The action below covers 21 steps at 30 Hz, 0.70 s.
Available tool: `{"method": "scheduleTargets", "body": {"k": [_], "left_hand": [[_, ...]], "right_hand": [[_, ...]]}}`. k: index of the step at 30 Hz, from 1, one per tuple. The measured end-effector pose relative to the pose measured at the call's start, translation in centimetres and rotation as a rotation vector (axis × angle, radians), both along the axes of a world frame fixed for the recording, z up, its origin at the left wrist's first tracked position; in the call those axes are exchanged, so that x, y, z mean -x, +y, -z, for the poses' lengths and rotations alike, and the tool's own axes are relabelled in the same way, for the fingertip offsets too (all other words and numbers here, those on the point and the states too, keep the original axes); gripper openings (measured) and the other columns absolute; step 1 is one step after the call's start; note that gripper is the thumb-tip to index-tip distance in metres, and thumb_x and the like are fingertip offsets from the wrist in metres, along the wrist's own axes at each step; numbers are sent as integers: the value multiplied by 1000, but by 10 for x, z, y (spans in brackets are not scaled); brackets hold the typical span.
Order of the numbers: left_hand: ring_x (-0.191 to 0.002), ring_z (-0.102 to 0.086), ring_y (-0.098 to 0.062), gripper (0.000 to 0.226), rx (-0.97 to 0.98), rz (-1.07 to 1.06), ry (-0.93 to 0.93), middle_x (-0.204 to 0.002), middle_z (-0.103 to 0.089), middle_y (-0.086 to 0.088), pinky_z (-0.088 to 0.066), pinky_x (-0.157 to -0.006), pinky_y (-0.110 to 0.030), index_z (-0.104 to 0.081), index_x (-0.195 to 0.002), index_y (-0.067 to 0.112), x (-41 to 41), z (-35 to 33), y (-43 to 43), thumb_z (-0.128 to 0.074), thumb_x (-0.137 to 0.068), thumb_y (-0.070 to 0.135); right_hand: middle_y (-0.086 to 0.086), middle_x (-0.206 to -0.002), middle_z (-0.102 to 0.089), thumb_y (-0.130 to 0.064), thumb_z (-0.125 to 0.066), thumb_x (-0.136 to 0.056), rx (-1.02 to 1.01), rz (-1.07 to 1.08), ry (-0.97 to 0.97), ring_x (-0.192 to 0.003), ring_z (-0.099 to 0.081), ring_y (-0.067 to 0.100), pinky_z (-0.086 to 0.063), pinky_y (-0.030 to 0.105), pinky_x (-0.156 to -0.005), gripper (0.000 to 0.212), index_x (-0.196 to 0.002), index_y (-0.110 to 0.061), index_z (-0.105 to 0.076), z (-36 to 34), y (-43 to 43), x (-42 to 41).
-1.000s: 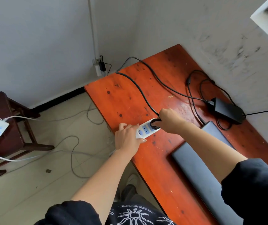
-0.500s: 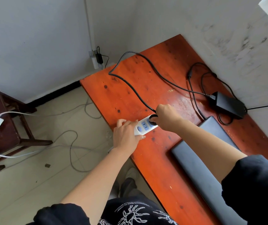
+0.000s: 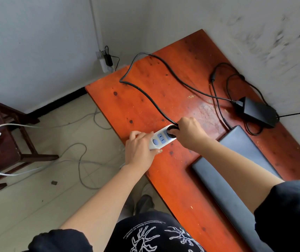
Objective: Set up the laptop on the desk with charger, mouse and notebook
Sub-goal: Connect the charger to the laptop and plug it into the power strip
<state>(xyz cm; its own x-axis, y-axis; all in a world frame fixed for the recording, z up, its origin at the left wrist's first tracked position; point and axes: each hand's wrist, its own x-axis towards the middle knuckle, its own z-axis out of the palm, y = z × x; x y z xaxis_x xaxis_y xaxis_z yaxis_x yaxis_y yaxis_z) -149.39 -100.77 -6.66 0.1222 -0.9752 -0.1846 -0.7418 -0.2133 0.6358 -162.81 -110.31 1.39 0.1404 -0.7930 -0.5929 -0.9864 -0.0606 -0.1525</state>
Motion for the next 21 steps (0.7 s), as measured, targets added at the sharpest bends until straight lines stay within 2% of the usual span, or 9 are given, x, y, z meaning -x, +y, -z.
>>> {"method": "scheduleTargets", "body": {"k": [4,7,11,15,17,19,21], "left_hand": [[-109,-42,-15,62,4,-9,6,-109,-68,5,-47,-86,-33,-61,-126,18,1,0,2,-79,-72,42],[-106,-42,-14,55,-9,-24,-1,-107,-68,6,-47,-84,-31,-63,-119,20,1,6,1,-78,-71,43],[-110,-43,-17,62,14,-16,-5,-111,-67,2,-44,-86,-33,-61,-126,16,2,0,-1,-79,-72,41],[-110,-44,-17,59,-1,-2,-15,-107,-68,3,-45,-85,-34,-63,-121,17,1,2,-1,-80,-70,42],[-108,-44,-16,55,-2,-6,-27,-104,-68,4,-47,-83,-34,-65,-117,19,1,3,-2,-79,-70,43],[-109,-44,-18,58,6,-2,-19,-107,-68,3,-46,-83,-34,-64,-121,18,1,3,-2,-80,-70,42],[-110,-44,-18,60,5,5,-32,-108,-67,3,-45,-83,-33,-63,-122,18,1,3,-2,-79,-70,44]], "right_hand": [[6,-66,-45,-26,-55,-97,-15,-55,26,-65,-47,25,-36,32,-49,36,-70,-4,-45,-5,3,-7],[6,-65,-44,-19,-57,-95,-22,-86,45,-64,-47,26,-34,30,-47,37,-65,-5,-41,-11,-7,-18],[5,-64,-43,-28,-57,-95,-7,43,-12,-55,-40,19,-32,29,-46,43,-62,-6,-41,-5,0,0],[8,-69,-48,-20,-53,-98,5,-4,11,-68,-50,28,-39,34,-55,27,-82,2,-57,-7,9,-12],[6,-66,-45,-18,-53,-97,15,-1,11,-68,-50,28,-37,33,-53,28,-75,-2,-50,-9,5,-16],[6,-68,-46,-24,-55,-96,25,30,-4,-64,-47,25,-36,33,-50,38,-66,-5,-42,-6,1,-8],[5,-65,-44,-26,-56,-96,35,47,-7,-61,-46,24,-36,32,-49,39,-66,-5,-43,-4,6,-4]]}}
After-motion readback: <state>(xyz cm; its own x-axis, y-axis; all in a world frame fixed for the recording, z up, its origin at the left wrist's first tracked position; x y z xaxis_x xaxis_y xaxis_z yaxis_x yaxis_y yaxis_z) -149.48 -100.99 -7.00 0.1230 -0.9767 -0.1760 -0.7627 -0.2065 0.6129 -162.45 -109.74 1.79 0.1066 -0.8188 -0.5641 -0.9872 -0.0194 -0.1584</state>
